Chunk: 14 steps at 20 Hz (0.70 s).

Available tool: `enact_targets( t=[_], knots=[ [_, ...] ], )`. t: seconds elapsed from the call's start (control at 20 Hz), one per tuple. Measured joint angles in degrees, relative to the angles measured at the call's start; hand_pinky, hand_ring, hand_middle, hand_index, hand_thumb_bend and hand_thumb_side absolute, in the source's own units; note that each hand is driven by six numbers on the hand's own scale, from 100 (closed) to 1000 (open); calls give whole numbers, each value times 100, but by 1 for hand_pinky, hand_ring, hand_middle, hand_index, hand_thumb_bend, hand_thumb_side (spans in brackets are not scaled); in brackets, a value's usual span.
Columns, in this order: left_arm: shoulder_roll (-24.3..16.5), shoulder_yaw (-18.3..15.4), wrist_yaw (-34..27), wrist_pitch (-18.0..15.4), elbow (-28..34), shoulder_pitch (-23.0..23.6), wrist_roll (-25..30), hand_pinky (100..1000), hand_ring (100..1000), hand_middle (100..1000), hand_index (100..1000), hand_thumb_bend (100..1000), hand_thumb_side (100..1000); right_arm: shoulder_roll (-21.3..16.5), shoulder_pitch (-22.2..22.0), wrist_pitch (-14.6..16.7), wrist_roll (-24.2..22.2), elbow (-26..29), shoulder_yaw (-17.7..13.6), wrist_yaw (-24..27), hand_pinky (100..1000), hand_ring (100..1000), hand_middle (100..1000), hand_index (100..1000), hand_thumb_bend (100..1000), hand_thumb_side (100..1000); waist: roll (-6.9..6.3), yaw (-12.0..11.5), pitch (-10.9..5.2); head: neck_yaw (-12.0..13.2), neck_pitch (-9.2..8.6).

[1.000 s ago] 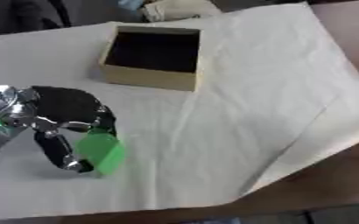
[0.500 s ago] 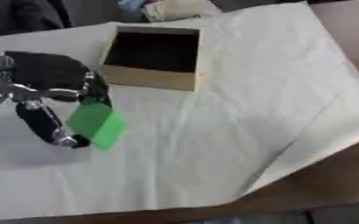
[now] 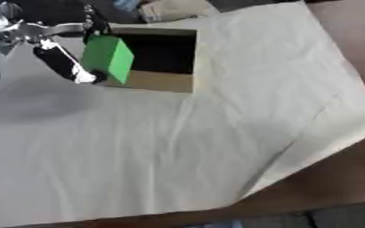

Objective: Pick up objects on the table and place them in the box.

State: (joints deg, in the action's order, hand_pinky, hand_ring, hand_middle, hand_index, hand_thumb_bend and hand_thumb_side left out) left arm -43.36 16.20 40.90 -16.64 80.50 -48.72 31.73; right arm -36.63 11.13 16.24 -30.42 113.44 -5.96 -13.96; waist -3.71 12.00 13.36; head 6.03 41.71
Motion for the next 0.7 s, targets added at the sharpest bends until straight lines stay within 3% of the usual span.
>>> enact_targets(
  t=[0.4,0.5,0.55,0.6,0.7],
  knots=[
    [778,-329,1209,184,-1575,-500,-1027,712,554,457,664,145,360,0,100,29,-106,0,89,74,892,1000,897,1000,100,149,-4,219,21,-8,-99],
    [927,-416,1485,297,-1883,-548,-1352,741,629,541,741,201,393,0,118,38,-134,0,107,97,892,1000,896,1000,100,151,-6,279,40,1,-125],
    [997,-443,1610,357,-2019,-560,-1516,741,629,541,741,201,393,0,136,41,-142,0,108,102,892,1000,896,1000,100,151,-7,298,46,7,-147],
    [1056,-454,1738,410,-2145,-566,-1666,764,695,620,817,280,436,0,147,43,-152,0,111,107,891,1000,896,1000,100,152,-9,311,47,10,-151],
    [1140,-459,1956,476,-2323,-567,-1860,764,695,620,817,280,436,0,147,41,-169,0,120,117,891,1000,896,1000,100,152,-13,320,49,14,-154]
  ],
)
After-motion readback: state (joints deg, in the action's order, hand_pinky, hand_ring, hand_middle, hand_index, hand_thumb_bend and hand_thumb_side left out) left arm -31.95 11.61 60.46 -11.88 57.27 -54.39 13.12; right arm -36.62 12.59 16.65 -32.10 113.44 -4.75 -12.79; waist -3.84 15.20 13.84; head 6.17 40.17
